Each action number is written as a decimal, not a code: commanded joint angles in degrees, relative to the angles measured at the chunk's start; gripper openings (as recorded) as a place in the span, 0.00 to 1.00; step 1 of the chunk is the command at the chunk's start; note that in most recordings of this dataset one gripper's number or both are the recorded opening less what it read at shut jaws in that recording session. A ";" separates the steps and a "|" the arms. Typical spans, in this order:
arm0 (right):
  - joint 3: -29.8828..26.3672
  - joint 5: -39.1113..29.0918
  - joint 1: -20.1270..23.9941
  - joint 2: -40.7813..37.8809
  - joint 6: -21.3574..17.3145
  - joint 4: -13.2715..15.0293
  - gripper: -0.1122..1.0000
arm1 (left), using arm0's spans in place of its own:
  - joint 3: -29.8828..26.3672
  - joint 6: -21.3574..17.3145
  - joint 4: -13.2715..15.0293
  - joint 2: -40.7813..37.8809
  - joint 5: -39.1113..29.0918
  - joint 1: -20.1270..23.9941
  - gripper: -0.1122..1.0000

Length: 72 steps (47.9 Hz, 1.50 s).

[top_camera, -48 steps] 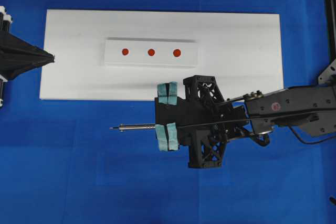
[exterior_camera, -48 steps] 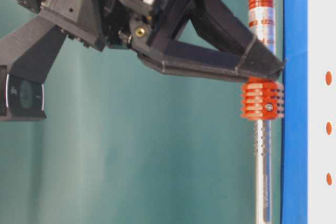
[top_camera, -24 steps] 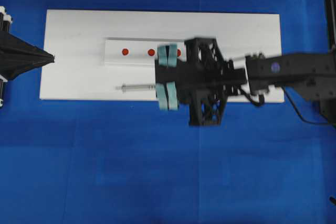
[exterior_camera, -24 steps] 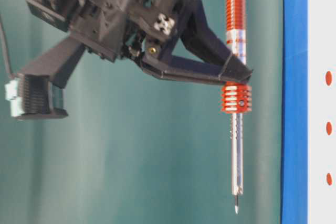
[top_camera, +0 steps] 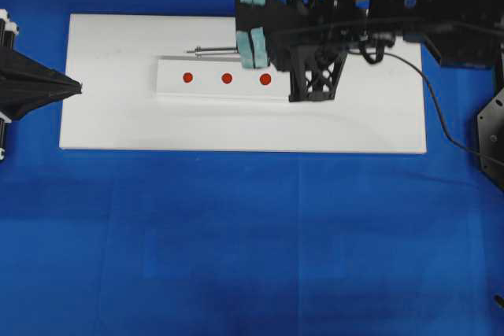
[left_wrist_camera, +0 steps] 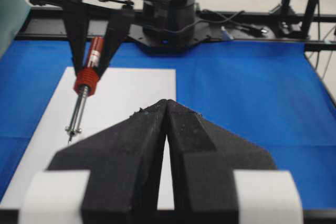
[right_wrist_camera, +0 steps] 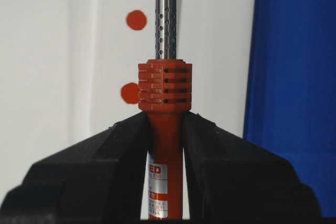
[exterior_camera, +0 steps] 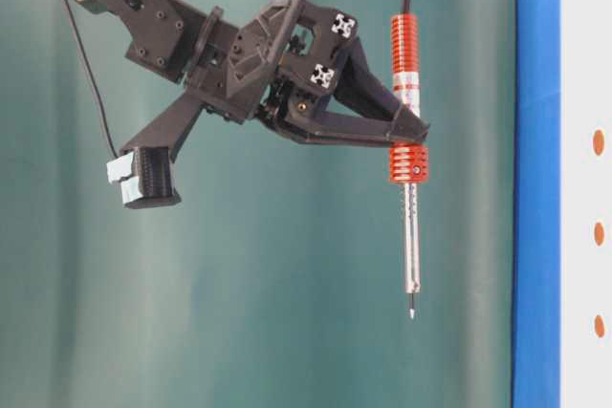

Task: Touch the tip of the soldering iron to the mark.
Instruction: 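Lift the soldering iron with the right gripper, tip pointing down, then lower the iron tip with the right gripper onto the left red dot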

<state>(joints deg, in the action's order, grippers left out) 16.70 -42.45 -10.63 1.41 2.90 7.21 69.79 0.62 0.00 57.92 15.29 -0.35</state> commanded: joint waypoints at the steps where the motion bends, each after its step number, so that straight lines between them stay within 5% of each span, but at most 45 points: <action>1: -1.49 0.79 -1.23 2.02 1.76 -1.85 0.16 | -0.53 -0.09 -0.09 -0.35 0.44 -0.09 0.10; 25: -2.90 -1.32 -1.85 0.53 4.04 -3.52 0.16 | -0.53 -0.09 -0.18 -0.35 0.44 -0.09 0.10; 50: -5.71 -20.74 -1.23 -1.49 1.67 -4.48 0.16 | -0.53 -0.09 -0.09 -0.62 0.44 -0.09 0.10; 72: -5.71 -20.13 -1.14 -1.49 1.05 -4.39 0.16 | -0.53 -0.09 -0.09 -0.62 0.62 -0.09 0.10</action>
<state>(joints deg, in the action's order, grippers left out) 12.57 -62.93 -11.87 -0.79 4.04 2.99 69.87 0.62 0.00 57.74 15.29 -0.35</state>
